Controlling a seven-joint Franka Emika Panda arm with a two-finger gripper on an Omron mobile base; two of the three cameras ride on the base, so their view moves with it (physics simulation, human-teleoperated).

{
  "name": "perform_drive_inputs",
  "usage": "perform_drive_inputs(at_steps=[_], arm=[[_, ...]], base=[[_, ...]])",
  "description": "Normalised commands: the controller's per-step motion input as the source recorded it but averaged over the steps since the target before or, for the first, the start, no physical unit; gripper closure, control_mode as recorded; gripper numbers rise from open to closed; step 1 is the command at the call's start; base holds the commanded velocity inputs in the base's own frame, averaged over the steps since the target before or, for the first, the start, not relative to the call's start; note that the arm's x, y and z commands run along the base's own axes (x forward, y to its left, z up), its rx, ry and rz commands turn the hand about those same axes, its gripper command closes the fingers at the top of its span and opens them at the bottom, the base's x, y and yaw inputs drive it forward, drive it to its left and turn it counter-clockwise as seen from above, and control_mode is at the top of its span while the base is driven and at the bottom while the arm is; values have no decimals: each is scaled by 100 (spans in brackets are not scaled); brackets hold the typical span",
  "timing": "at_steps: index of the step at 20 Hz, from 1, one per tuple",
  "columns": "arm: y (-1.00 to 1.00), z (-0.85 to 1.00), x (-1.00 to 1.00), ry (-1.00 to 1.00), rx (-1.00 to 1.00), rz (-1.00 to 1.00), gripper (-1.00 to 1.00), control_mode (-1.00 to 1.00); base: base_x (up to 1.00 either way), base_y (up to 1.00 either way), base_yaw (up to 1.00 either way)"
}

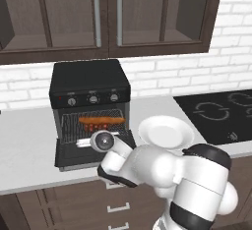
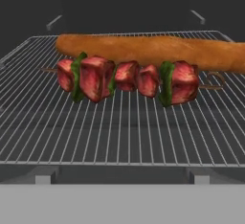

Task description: Pick up the kebab skewer and baguette bread, and place them inside the toaster oven. Close the toaster oven door and start by setting the timer.

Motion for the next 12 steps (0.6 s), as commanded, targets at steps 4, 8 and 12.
perform_drive_inputs(at_steps=[4,8,12], arm=[[0,0,32,0,0,0,-100,-100],[0,2,33,0,0,0,-100,-100],[0,5,35,0,0,0,-100,-100]], base=[[0,0,0],[0,0,0],[0,0,0]])
